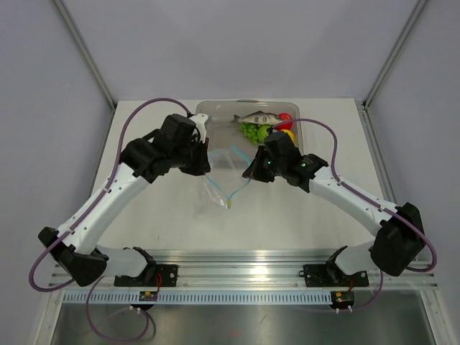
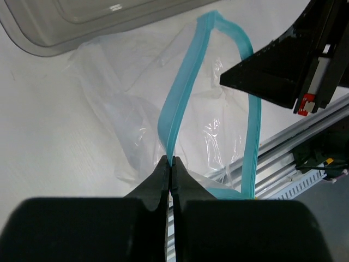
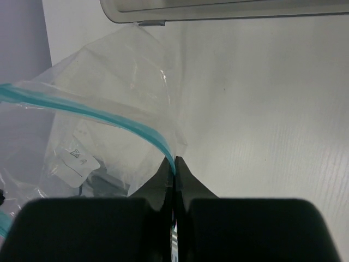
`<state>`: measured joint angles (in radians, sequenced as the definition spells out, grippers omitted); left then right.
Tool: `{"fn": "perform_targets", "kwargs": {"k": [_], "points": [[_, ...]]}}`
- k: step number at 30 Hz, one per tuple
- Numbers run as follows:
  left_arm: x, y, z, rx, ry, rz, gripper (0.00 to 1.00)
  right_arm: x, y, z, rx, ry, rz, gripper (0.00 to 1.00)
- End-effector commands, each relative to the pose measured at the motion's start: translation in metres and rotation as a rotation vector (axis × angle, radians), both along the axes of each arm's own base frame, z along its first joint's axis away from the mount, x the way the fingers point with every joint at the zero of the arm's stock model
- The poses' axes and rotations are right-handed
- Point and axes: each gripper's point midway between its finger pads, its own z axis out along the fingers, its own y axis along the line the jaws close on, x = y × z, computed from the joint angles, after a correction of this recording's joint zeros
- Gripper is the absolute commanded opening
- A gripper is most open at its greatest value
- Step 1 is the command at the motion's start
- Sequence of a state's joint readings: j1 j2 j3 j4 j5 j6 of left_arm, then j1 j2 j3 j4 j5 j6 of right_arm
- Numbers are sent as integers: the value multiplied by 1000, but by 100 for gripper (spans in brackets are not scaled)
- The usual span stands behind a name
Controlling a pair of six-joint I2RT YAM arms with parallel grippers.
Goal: Place the food in the zip-top bag and seal the zipper
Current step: Open the zipper of the food storage bag.
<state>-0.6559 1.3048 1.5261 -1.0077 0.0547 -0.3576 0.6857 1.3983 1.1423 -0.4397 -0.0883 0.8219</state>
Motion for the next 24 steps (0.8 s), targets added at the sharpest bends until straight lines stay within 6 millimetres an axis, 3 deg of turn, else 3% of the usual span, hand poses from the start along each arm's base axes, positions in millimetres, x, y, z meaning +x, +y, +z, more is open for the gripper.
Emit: {"fn": "perform_targets", "kwargs": {"k": [1, 5, 9, 13, 14, 16, 17, 20, 24], "points": [[-11, -4, -36, 48, 78, -50, 0, 9, 4, -14, -56, 6, -9, 0], [-10, -5, -53, 68, 103, -38, 0, 9, -5, -52, -137, 55, -34, 0], [-6, -4, -54, 82, 92, -43, 0, 7, -6, -61, -148, 59, -14, 0], [-2, -6, -58, 93, 95, -43, 0, 12, 1, -32, -110, -13, 22, 16], [-1, -6, -59, 98, 97, -39, 0, 15, 1, -17, -118, -47, 34, 27], [1, -4, -60, 111, 95, -33, 0, 15, -5, 1, -147, -89, 56, 40], [4, -3, -62, 124, 93, -23, 0, 19, -4, 19, -135, -127, 58, 52], [7, 1, -68, 142, 96, -16, 0, 25, -19, 52, -174, -216, 20, 69], [6, 0, -76, 138, 118, -6, 0, 35, -49, 75, -252, -295, -74, 75]]}}
